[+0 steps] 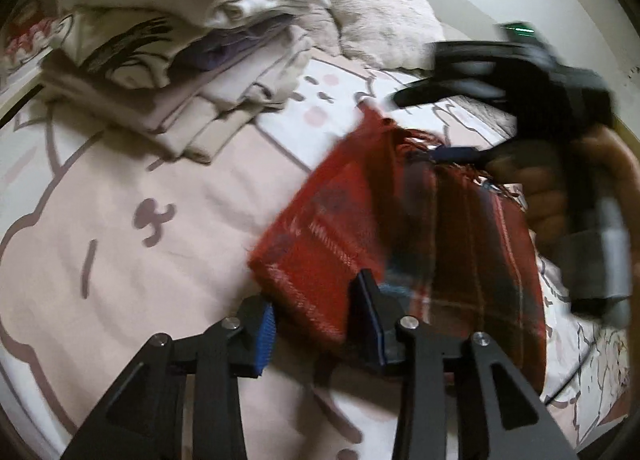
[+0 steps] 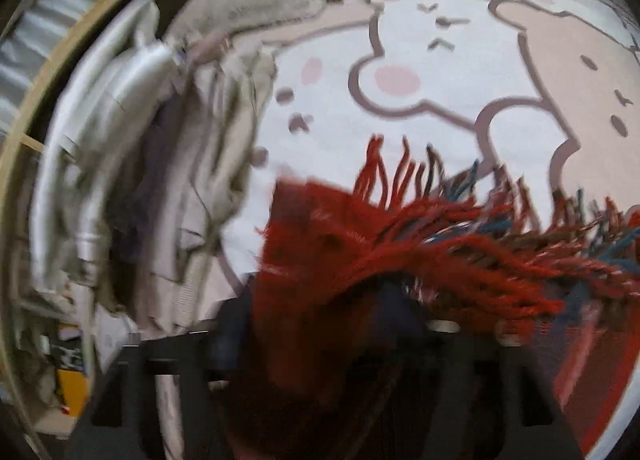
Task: Fold clothes
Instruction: 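Lay the scarf flat on the duvet and open both grippers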
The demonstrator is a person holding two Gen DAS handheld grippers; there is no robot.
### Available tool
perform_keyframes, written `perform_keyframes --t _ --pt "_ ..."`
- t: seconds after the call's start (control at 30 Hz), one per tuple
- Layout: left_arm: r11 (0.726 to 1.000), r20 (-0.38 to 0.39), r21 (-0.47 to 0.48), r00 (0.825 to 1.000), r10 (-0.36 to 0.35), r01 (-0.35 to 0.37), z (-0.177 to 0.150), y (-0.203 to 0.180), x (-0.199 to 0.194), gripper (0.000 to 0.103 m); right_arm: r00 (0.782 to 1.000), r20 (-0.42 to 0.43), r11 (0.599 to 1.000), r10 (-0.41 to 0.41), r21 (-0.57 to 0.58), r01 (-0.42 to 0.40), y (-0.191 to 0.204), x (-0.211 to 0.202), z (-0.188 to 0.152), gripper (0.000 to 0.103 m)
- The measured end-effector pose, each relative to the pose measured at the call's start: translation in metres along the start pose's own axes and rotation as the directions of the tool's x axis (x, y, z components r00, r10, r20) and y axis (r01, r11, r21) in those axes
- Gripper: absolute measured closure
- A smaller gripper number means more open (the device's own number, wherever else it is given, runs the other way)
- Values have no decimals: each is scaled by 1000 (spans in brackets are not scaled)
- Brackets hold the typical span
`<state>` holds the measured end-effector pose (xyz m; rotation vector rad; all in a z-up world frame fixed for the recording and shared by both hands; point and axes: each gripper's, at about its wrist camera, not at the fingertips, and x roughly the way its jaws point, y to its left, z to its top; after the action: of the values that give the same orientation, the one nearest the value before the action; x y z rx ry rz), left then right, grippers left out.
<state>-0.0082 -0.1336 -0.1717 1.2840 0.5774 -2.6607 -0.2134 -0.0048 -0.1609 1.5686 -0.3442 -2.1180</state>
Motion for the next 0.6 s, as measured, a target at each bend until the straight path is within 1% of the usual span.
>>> perform_keyframes --t 0.07,0.1,0.17,0.2,0.23,0.27,0.3,0.33,0.4,0.47,0.5,0.53,0.6 --pt "999 8 5 999 40 -40 0 6 -6 65 999 32 999 36 -4 -36 -9 -23 3 30" --pt "998 14 9 998 62 -62 0 10 -9 65 998 51 999 35 -13 -34 -16 -36 3 30" --pt "994 29 14 994 109 -109 2 17 -16 65 996 89 999 9 -41 -6 -30 -63 -2 31" --pt "991 37 19 991 132 -133 3 20 -19 65 995 99 998 -7 -60 13 -37 -74 -7 32" --pt "987 51 26 986 156 -157 5 22 -24 65 995 97 996 -28 -85 37 -43 -81 -14 42" --pt "984 64 33 983 174 -176 7 24 -28 66 994 96 992 -50 -110 60 -50 -88 -21 46" --pt "984 75 40 983 170 -173 12 24 -32 65 993 91 987 -71 -138 84 -55 -92 -29 47" --pt "987 81 51 986 145 -150 18 22 -37 65 992 80 980 -93 -167 106 -59 -93 -37 49" --pt "993 83 81 993 80 -86 29 13 -42 65 986 65 961 -151 -226 162 -65 -87 -47 50" --pt "989 54 147 998 -16 8 42 -8 -40 65 977 59 936 -206 -280 214 -69 -78 -54 50" --pt "982 29 178 998 -62 56 48 -18 -37 65 976 64 931 -208 -293 218 -70 -74 -55 50" --pt "972 -14 209 994 -108 108 55 -32 -30 65 977 69 930 -200 -300 212 -71 -71 -55 50" --pt "942 -114 267 977 -181 206 69 -59 -9 65 979 71 932 -194 -299 206 -74 -65 -52 50"
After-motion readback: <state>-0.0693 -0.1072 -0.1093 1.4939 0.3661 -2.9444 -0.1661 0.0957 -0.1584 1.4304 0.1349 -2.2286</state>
